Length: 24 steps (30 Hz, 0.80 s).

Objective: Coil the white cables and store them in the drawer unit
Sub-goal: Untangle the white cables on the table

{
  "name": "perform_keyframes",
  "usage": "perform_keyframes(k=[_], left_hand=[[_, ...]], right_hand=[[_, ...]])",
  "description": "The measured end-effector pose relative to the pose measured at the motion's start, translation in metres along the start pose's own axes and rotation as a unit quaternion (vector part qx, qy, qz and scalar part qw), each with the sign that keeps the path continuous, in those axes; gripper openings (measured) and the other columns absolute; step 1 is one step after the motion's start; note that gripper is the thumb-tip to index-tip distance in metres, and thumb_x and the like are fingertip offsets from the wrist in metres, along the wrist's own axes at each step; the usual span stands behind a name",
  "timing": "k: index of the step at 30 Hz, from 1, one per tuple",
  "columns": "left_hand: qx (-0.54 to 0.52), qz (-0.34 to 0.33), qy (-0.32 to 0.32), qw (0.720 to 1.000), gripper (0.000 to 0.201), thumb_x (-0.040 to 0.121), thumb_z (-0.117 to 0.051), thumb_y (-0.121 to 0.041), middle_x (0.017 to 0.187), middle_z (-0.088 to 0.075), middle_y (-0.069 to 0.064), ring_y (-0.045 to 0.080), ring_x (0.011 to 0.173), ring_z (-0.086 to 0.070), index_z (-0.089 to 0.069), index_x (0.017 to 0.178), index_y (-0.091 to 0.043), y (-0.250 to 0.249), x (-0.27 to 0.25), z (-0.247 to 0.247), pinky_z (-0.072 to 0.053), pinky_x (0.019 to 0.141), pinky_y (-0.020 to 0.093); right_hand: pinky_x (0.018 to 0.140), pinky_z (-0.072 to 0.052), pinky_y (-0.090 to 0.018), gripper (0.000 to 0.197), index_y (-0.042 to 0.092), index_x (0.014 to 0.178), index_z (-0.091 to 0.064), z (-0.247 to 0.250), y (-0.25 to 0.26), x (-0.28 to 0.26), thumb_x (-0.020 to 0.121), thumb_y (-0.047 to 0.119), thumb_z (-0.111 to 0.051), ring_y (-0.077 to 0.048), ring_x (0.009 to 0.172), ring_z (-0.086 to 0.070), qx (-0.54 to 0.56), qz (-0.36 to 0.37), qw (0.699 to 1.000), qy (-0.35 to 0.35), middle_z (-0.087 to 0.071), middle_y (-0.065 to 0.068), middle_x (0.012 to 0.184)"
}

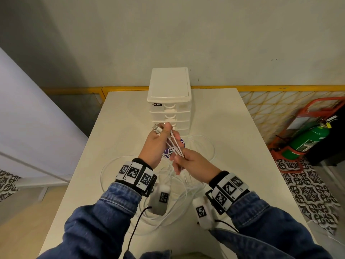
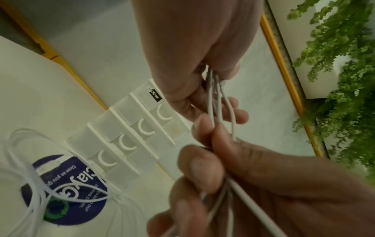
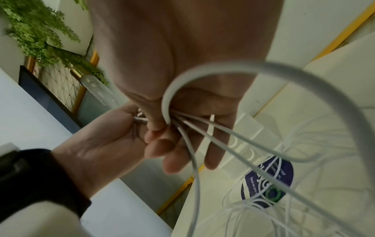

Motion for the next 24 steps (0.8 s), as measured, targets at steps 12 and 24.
perform_keyframes(k=[12,24], left_hand=[[0.040,0.093,0.059,0.993,0.045,0.099,-0.035,-0.037,0.115,-0.069,0.009,0.021,0.105,-0.066,-0.053,0.127,-0.006,0.022,-0.004,-0.006,-0.054,0.076,0.023],[0.193,0.081,0.188,0.960,0.069,0.097,-0.033,-0.048,0.065,-0.061,0.018,0.031,0.056,-0.059,-0.057,0.096,0.016,0.033,-0.012,-0.030,-0.046,0.068,0.025]], right_hand=[[0.060,-0.044,-0.035,0.025,0.017,0.079,-0.050,0.018,0.004,-0.003,0.099,0.010,-0.035,-0.012,0.048,-0.045,0.034,0.014,0.995,-0.090,-0.045,-0.001,0.063],[0.043,-0.038,-0.018,0.026,0.007,0.105,-0.052,0.023,0.010,-0.003,0.101,0.021,-0.031,-0.024,0.046,-0.050,0.032,0.038,0.993,-0.103,-0.057,-0.008,0.063]])
Point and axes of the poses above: each hand's wrist, its own x-axis towards the middle knuckle, its own z-axis out of the back of the hand, y = z × x, the point moved 10 cm from there along x, towards the middle knuckle
